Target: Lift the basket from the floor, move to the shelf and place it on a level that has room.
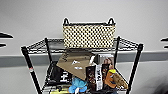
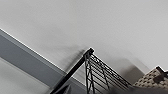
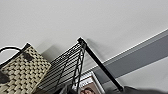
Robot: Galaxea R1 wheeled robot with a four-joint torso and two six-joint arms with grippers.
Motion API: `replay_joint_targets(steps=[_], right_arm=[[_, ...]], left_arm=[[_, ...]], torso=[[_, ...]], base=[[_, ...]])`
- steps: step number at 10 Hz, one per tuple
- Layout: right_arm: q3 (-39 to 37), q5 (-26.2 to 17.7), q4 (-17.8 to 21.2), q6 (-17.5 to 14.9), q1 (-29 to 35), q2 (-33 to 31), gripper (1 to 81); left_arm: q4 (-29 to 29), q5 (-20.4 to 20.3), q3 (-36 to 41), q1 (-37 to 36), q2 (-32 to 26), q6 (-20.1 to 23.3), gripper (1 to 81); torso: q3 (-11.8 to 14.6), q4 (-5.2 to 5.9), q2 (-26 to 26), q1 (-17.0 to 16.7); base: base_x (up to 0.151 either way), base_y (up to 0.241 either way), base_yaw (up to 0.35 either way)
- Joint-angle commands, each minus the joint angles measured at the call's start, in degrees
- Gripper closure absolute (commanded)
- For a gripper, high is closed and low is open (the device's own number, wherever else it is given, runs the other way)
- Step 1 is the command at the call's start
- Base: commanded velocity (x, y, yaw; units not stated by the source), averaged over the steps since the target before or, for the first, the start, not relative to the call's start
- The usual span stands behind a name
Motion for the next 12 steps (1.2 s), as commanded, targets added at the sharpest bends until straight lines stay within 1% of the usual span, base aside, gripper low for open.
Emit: replay_joint_targets(steps=[1,2,5,6,9,10,11,12], right_arm=[[-0.5,-2.7,-2.2,0.1,2.9,-0.8,1.0],[-0.8,-2.7,-3.0,0.0,0.2,-1.4,1.0],[-1.0,-2.0,-3.7,-0.4,-9.6,-1.3,1.0],[-1.5,-1.6,-3.6,-0.5,-13.4,-0.6,1.0],[-1.6,-1.1,-3.5,-0.5,-22.6,-0.1,1.0],[-1.5,-0.1,-3.6,-0.6,-26.9,0.2,1.0],[-1.4,2.7,-3.6,-1.6,-32.3,0.8,1.0],[-1.4,6.0,-3.6,-2.4,-36.7,1.8,1.0]], left_arm=[[3.8,1.9,0.8,-1.0,-1.1,1.6,1.0],[3.8,1.7,0.6,1.5,-1.8,3.0,1.0],[4.8,0.1,0.5,11.3,-2.2,3.6,1.0],[5.2,-3.0,0.6,15.0,-2.1,3.6,1.0],[5.2,-8.5,0.8,23.8,-1.7,3.5,1.0],[5.2,-9.5,0.8,27.5,-1.5,3.7,1.0],[5.2,-11.7,1.1,31.6,-1.2,5.1,1.0],[5.3,-15.0,1.0,36.0,-0.9,5.4,1.0]], torso=[[0.0,0.0,0.0,0.0],[0.0,0.0,0.0,0.0],[0.1,0.0,0.0,-0.1],[0.1,0.0,0.0,-0.1],[0.1,0.0,-0.1,-0.1],[0.1,0.0,-0.1,-0.1],[0.1,0.0,-0.1,-0.1],[0.1,0.0,-0.1,-0.1]], base=[[0.0,0.0,0.0],[0.0,0.0,0.0],[0.0,0.0,0.0],[0.0,0.0,0.0],[0.0,0.0,0.0],[0.0,0.0,0.0],[0.0,0.0,0.0],[0.0,0.0,0.0]])
